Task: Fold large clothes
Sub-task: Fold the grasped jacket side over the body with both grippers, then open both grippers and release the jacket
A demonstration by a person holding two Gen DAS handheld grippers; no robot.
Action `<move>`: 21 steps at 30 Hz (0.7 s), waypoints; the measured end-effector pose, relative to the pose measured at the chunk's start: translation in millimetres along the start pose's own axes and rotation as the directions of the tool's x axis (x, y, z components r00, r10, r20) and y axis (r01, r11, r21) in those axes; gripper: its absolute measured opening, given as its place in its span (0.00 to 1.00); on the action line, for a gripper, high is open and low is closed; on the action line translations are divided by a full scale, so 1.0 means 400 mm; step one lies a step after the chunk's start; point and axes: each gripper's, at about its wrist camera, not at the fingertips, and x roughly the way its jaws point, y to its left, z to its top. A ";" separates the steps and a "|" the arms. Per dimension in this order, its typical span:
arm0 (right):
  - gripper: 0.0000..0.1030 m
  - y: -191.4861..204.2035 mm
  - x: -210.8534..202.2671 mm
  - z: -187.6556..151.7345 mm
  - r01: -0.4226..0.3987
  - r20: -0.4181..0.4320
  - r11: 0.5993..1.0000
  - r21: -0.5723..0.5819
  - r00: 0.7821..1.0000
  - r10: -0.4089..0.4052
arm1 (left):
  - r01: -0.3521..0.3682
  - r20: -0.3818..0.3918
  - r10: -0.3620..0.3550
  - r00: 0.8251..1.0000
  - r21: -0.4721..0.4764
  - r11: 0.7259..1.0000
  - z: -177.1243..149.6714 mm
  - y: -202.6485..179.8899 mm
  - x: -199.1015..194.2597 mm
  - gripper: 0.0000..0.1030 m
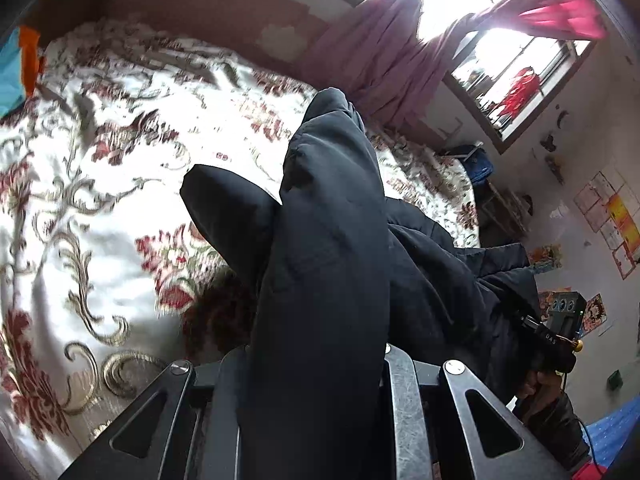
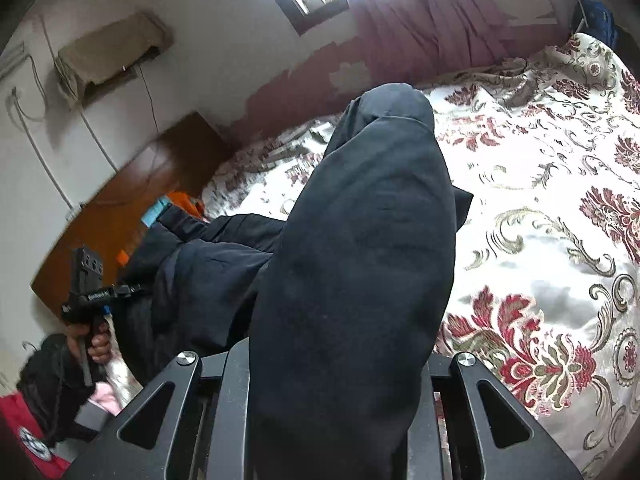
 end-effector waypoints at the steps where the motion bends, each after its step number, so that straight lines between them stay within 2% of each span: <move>1: 0.19 -0.011 0.014 -0.008 0.014 -0.013 1.000 0.005 1.000 -0.014 | -0.008 -0.011 0.008 1.000 -0.001 1.000 -0.008 0.005 0.008 0.17; 6: 0.20 -0.071 0.040 -0.023 0.047 -0.018 0.998 0.050 0.999 -0.047 | -0.033 -0.037 0.032 0.999 -0.016 0.999 -0.037 0.040 0.053 0.17; 11: 0.28 -0.064 0.061 -0.035 0.111 -0.033 0.994 0.020 0.993 -0.110 | -0.070 -0.048 0.070 0.996 0.003 0.998 -0.037 0.043 0.077 0.23; 14: 0.40 -0.059 0.075 -0.028 0.165 -0.064 0.986 0.033 0.985 -0.163 | -0.112 -0.060 0.113 0.992 0.024 0.993 -0.035 0.045 0.090 0.35; 16: 0.57 -0.073 0.079 -0.027 0.194 -0.085 0.980 0.051 0.978 -0.189 | -0.141 -0.073 0.141 0.987 0.002 0.990 -0.034 0.057 0.096 0.52; 17: 0.60 -0.074 0.075 -0.030 0.204 -0.080 0.978 0.053 0.977 -0.199 | -0.154 -0.078 0.152 0.985 -0.024 0.988 -0.034 0.068 0.097 0.57; 19: 0.74 -0.070 0.067 -0.033 0.229 -0.068 0.972 0.045 0.972 -0.225 | -0.173 -0.072 0.168 0.983 -0.082 0.981 -0.038 0.088 0.091 0.73; 20: 0.77 -0.067 0.065 -0.034 0.237 -0.063 0.971 0.040 0.970 -0.234 | -0.190 -0.066 0.184 0.981 -0.102 0.977 -0.042 0.095 0.088 0.78; 21: 0.80 -0.061 0.059 -0.036 0.246 -0.057 0.969 0.035 0.968 -0.244 | -0.227 -0.053 0.223 0.973 -0.113 0.967 -0.045 0.099 0.082 0.86</move>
